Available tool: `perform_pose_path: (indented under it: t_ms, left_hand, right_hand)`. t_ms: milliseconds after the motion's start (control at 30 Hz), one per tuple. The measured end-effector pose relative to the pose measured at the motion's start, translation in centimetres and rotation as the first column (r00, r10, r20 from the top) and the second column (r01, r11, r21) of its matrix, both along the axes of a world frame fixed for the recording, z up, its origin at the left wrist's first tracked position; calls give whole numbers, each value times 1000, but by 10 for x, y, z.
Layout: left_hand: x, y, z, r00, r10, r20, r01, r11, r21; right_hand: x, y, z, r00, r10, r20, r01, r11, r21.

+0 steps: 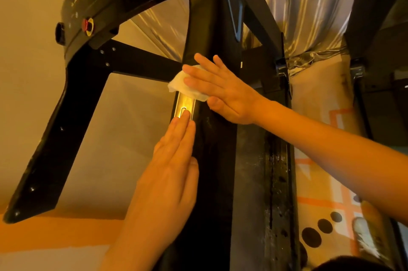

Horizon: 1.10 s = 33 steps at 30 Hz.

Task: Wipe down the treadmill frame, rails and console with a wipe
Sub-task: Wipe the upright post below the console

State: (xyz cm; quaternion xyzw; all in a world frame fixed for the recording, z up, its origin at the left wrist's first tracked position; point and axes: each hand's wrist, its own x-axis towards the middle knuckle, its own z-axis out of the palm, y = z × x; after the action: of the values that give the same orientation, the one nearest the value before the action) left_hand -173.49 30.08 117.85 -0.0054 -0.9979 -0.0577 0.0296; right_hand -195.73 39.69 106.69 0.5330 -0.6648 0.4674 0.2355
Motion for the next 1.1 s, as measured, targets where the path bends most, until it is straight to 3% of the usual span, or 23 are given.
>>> perform_pose_path:
  t_ms: [200,367,467,667,833,1100]
  left_hand:
    - [13,0,4,1000,-19,0,19,993,113]
    - [10,4,-2,999,-30,-45,27,997,-66]
    - [12,5,-2,999,-29,-43,25,996,-86]
    - [11,7,-5,999,-29,-36,22,985,-174]
    - [20,0,-8,994,-110,-15,107,986,-124]
    - [21,-3,-12,977,-179,-114,163,977,-140]
  right_hand:
    - [-7,13,-54,995,-95,-21,97,992,75]
    - [-4,5,-18,999,-37,-21,37,999,3]
    - [2,1,-5,999,-14,33,15,999,-45]
    - [18,-3,-47,988,-74,137,84,994,-66]
    - [22,-2,-9,978,-35,207,55,995,-88]
    - [19,12,-29,980,-112,162,101,992,76]
